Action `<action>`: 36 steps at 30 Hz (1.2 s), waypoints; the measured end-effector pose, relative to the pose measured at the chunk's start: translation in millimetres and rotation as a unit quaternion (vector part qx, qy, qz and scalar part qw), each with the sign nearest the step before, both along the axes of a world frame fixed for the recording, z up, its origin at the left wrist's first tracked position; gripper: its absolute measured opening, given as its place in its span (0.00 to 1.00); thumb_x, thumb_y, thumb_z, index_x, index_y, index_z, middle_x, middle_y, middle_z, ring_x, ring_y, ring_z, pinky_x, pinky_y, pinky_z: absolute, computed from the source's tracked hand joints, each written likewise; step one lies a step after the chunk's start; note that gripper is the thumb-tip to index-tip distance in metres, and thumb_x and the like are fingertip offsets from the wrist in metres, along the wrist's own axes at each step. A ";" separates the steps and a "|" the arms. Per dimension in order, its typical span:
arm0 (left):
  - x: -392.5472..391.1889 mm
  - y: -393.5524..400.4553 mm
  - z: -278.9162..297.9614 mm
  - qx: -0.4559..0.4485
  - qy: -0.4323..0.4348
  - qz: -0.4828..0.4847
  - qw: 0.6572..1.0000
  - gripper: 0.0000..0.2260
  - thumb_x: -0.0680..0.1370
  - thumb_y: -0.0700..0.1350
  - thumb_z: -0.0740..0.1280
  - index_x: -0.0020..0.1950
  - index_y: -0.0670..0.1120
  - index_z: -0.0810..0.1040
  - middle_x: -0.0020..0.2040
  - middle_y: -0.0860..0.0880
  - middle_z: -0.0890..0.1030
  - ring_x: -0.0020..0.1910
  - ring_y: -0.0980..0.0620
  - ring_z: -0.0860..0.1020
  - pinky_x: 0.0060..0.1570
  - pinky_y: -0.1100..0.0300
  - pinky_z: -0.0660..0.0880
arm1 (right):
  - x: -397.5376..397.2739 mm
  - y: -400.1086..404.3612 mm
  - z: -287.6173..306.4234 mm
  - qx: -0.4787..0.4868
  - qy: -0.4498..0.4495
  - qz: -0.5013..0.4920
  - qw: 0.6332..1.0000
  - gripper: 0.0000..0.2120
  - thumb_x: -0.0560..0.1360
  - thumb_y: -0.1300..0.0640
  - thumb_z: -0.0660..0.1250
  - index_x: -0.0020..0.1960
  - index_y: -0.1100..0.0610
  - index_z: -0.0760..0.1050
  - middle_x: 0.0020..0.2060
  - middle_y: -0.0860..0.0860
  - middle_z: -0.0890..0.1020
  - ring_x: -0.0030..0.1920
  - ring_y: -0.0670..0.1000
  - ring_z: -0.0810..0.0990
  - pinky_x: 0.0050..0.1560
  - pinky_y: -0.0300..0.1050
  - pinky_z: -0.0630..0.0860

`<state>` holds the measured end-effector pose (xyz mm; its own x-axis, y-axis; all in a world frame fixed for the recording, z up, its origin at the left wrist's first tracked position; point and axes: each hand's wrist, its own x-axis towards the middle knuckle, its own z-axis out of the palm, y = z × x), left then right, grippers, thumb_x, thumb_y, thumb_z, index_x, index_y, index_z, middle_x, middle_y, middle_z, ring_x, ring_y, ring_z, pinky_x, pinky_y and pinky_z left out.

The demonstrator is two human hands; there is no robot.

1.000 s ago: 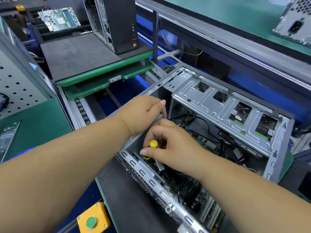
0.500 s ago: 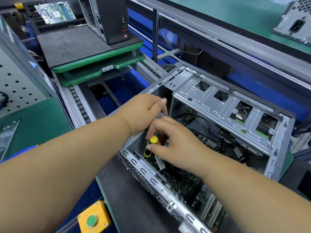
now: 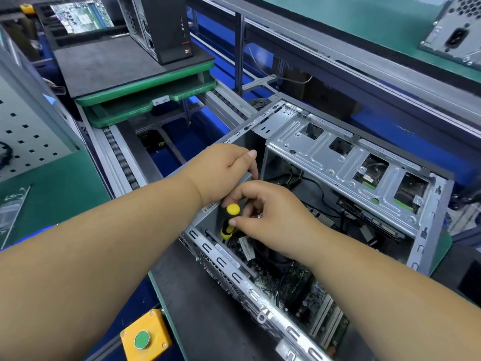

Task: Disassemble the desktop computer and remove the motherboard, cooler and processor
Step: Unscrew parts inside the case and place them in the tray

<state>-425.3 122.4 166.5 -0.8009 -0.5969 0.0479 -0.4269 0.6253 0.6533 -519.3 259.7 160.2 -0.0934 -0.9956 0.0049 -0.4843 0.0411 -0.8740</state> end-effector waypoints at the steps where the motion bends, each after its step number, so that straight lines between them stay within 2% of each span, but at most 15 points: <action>1: 0.1 0.2 -0.1 0.000 0.001 0.000 1.000 0.19 0.83 0.52 0.53 0.43 0.53 0.82 0.44 0.53 0.81 0.48 0.55 0.77 0.56 0.50 0.72 | 0.6 0.3 0.2 -0.001 -0.005 0.005 1.000 0.10 0.70 0.66 0.73 0.47 0.53 0.80 0.41 0.47 0.80 0.36 0.48 0.80 0.39 0.38 0.76; 3: 0.0 -0.1 -0.2 0.001 0.002 0.000 1.000 0.19 0.83 0.52 0.53 0.43 0.52 0.82 0.44 0.53 0.81 0.47 0.54 0.77 0.56 0.50 0.72 | 1.7 0.0 0.2 -0.008 -0.006 0.010 1.000 0.09 0.69 0.63 0.74 0.47 0.53 0.80 0.44 0.48 0.78 0.36 0.49 0.79 0.42 0.42 0.77; 6: -0.7 -0.8 -0.9 0.006 -0.004 -0.002 1.000 0.19 0.83 0.52 0.53 0.43 0.53 0.82 0.44 0.52 0.81 0.48 0.54 0.77 0.56 0.49 0.72 | 2.3 -1.2 -0.9 -0.009 0.000 -0.007 1.000 0.09 0.67 0.57 0.79 0.44 0.53 0.81 0.44 0.50 0.76 0.37 0.47 0.76 0.43 0.40 0.76; 10: -0.3 -0.3 -0.6 0.005 0.002 0.001 1.000 0.19 0.83 0.52 0.53 0.42 0.53 0.82 0.43 0.53 0.80 0.47 0.54 0.77 0.55 0.50 0.72 | 2.8 -2.1 -1.5 0.014 -0.036 -0.017 0.999 0.14 0.64 0.59 0.81 0.46 0.54 0.80 0.40 0.49 0.81 0.34 0.47 0.77 0.39 0.39 0.77; 15: 0.2 -0.3 0.9 0.001 -0.003 -0.005 1.000 0.20 0.83 0.52 0.52 0.43 0.52 0.82 0.45 0.53 0.81 0.49 0.54 0.77 0.57 0.51 0.71 | 2.0 -1.4 -1.0 0.032 -0.030 0.001 0.999 0.11 0.71 0.61 0.74 0.48 0.47 0.81 0.38 0.52 0.83 0.39 0.52 0.82 0.48 0.51 0.80; 18: 0.1 -0.2 1.2 -0.002 -0.005 -0.007 1.000 0.20 0.83 0.52 0.52 0.43 0.52 0.82 0.46 0.52 0.81 0.50 0.54 0.77 0.58 0.50 0.71 | 4.1 0.0 -0.1 0.031 -0.025 0.022 0.999 0.12 0.71 0.62 0.72 0.48 0.46 0.82 0.44 0.51 0.80 0.40 0.50 0.79 0.48 0.47 0.79; 20: 0.1 -0.3 1.6 0.001 -0.002 -0.005 1.000 0.20 0.83 0.52 0.52 0.43 0.52 0.82 0.46 0.52 0.81 0.50 0.54 0.77 0.58 0.50 0.71 | 4.9 0.1 1.1 0.019 -0.027 0.023 0.999 0.09 0.69 0.59 0.76 0.46 0.48 0.82 0.46 0.49 0.76 0.39 0.48 0.77 0.47 0.43 0.78; 23: -0.1 0.2 1.7 0.001 -0.002 -0.008 1.000 0.20 0.83 0.52 0.52 0.44 0.51 0.82 0.46 0.52 0.81 0.50 0.54 0.77 0.58 0.50 0.71 | 4.4 -0.9 0.8 0.015 -0.002 0.005 1.000 0.10 0.66 0.54 0.79 0.45 0.47 0.82 0.44 0.48 0.76 0.38 0.44 0.74 0.45 0.40 0.75; 26: -0.2 0.6 1.4 -0.001 -0.001 -0.003 1.000 0.20 0.83 0.51 0.52 0.43 0.51 0.82 0.45 0.52 0.81 0.48 0.53 0.77 0.56 0.50 0.72 | 3.7 -1.5 1.0 0.025 -0.018 -0.002 1.000 0.13 0.66 0.58 0.79 0.48 0.48 0.81 0.41 0.46 0.80 0.37 0.48 0.77 0.40 0.35 0.74; 29: 0.3 1.3 2.0 0.003 0.006 0.000 1.000 0.20 0.83 0.51 0.53 0.43 0.51 0.82 0.44 0.52 0.81 0.48 0.53 0.77 0.57 0.49 0.72 | 0.7 -1.2 0.5 0.035 -0.001 -0.019 0.999 0.12 0.68 0.62 0.75 0.46 0.48 0.79 0.39 0.49 0.82 0.33 0.46 0.77 0.37 0.40 0.75; 31: 0.2 1.7 2.0 0.002 0.006 -0.004 1.000 0.20 0.83 0.51 0.53 0.43 0.51 0.82 0.44 0.52 0.81 0.48 0.54 0.77 0.57 0.49 0.71 | -0.4 -0.8 0.1 0.032 0.028 -0.022 0.999 0.11 0.67 0.63 0.71 0.44 0.48 0.79 0.39 0.48 0.80 0.32 0.42 0.74 0.35 0.37 0.72; 34: -0.4 1.2 2.0 0.005 0.002 -0.001 1.000 0.19 0.83 0.52 0.53 0.44 0.50 0.82 0.45 0.52 0.81 0.49 0.53 0.77 0.57 0.49 0.72 | 1.1 -0.8 -1.3 0.006 0.020 -0.020 1.000 0.08 0.66 0.61 0.76 0.42 0.50 0.80 0.44 0.44 0.75 0.39 0.41 0.74 0.42 0.31 0.71; 36: -0.7 0.9 2.2 0.005 -0.001 -0.001 1.000 0.19 0.83 0.52 0.52 0.45 0.50 0.82 0.45 0.51 0.81 0.49 0.52 0.77 0.57 0.48 0.72 | 1.1 -1.9 -3.3 -0.003 0.014 -0.027 1.000 0.08 0.66 0.57 0.78 0.41 0.49 0.82 0.44 0.43 0.73 0.42 0.38 0.74 0.45 0.30 0.70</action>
